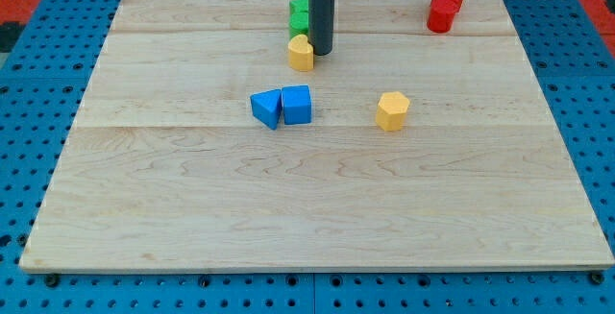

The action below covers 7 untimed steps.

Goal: Put the hexagon below the heart in a vertical line

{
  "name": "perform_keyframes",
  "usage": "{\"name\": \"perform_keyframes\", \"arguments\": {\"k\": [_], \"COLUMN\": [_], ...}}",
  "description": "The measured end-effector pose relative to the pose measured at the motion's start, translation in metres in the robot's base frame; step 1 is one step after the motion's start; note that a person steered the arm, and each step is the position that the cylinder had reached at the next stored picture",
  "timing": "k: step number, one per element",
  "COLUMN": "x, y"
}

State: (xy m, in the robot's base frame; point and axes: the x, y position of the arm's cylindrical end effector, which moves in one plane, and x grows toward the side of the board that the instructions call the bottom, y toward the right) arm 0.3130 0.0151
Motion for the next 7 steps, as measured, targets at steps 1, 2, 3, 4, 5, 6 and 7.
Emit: {"name": "perform_keyframes", "arguments": {"k": [1, 2, 3, 4, 5, 6, 7], "x": [0.027, 0.097, 0.131, 0.167, 0.159, 0.150, 0.150], "y": [0.034, 0.048, 0.041, 0.022, -0.008, -0.011, 0.065]}}
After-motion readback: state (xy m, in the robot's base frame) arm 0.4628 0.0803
